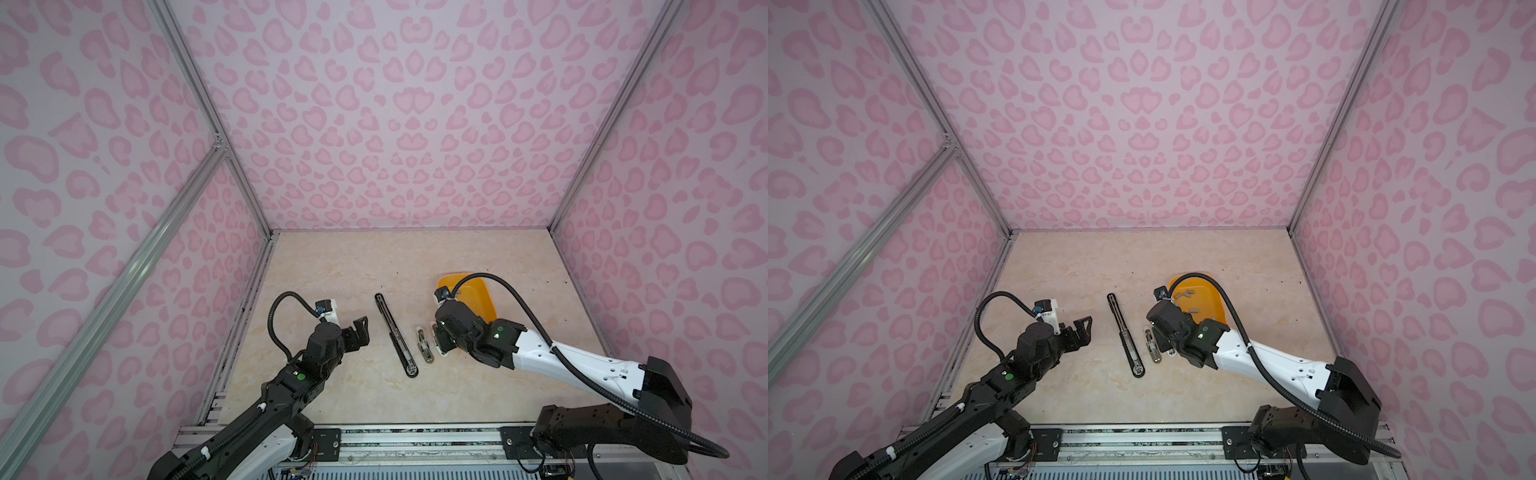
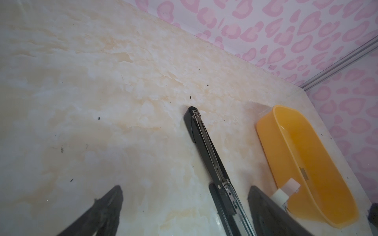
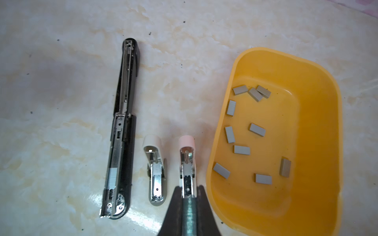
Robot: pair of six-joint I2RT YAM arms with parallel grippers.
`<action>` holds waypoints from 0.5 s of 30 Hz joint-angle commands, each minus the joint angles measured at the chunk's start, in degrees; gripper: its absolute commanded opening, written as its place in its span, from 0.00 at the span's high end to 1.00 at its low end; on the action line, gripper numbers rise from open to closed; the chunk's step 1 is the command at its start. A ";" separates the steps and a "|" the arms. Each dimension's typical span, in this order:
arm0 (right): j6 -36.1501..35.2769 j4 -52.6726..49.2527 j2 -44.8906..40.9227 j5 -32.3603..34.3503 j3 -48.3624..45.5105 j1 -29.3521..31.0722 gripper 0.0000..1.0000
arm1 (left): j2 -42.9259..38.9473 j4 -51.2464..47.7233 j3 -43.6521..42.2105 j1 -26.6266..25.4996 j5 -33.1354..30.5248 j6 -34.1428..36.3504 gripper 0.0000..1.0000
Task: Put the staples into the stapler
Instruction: 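Lift the staple strip and carry it with the right gripper to the white stapler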
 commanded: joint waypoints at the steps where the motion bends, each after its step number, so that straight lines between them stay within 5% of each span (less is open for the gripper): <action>1: 3.29 6.58 -2.06 0.71 -3.25 1.79 0.92 | 0.44 3.26 -0.22 0.13 1.86 -0.49 0.03; 15: 7.19 23.94 -1.56 5.39 -13.25 10.87 0.96 | 3.20 4.80 0.51 0.13 4.29 -0.60 0.03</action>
